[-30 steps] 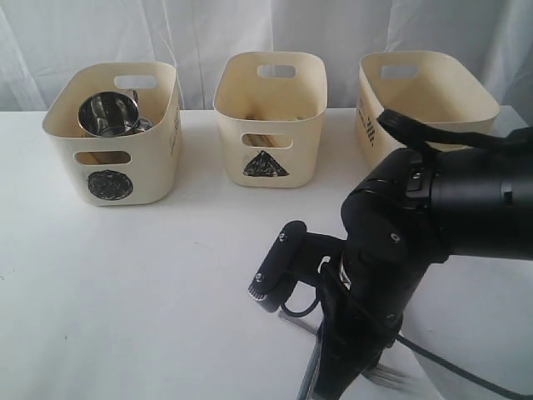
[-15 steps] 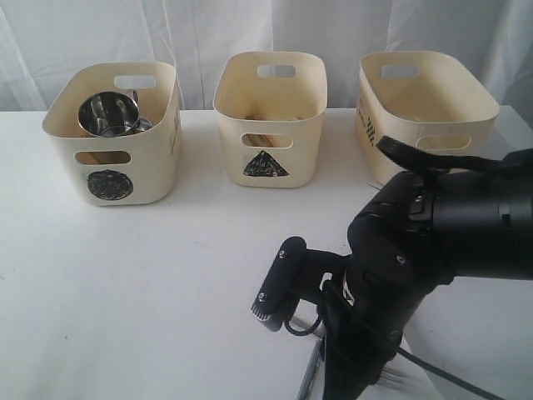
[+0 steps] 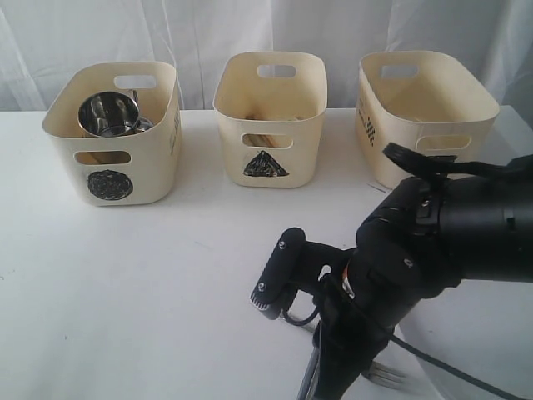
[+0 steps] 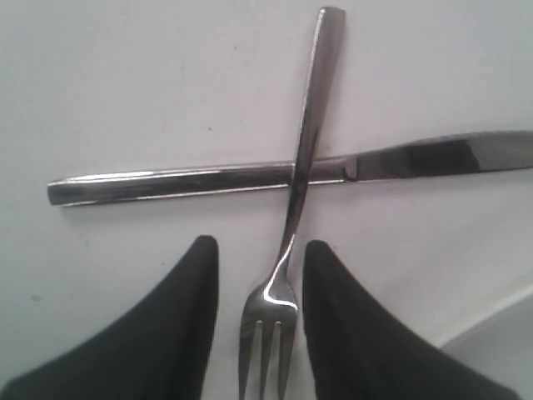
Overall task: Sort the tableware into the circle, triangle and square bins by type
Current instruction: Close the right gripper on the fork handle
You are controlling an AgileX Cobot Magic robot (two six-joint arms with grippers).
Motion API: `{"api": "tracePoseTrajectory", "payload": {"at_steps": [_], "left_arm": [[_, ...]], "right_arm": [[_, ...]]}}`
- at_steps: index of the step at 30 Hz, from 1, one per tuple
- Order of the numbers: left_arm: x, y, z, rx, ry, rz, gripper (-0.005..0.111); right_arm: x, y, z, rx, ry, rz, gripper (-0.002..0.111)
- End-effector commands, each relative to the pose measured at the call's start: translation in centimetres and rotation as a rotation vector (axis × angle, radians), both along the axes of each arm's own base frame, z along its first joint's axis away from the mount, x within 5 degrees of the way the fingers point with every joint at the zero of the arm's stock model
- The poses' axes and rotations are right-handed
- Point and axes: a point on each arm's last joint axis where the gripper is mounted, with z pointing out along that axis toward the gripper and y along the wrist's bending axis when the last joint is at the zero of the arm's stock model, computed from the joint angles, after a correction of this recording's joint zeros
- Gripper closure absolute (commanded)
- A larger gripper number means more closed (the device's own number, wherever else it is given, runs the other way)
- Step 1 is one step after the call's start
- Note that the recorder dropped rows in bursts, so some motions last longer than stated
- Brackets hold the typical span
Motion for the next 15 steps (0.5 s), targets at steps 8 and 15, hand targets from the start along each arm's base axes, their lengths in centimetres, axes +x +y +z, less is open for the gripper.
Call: {"api": "tracePoseTrajectory", "payload": {"at_steps": [8,15], "left_arm": [[0.0,0.0,0.0,-0.005,-0.007,0.002,0.064],[0.0,0.0,0.0,-0.005,-0.007,0.002,0.064]], "right_arm": [[0.7,-0.6,-1.9,-0.042,0.049,-0.017,0.075],[0.8,-0.5,-2.6,-0.049,0.067,-0.018,0.075]]}}
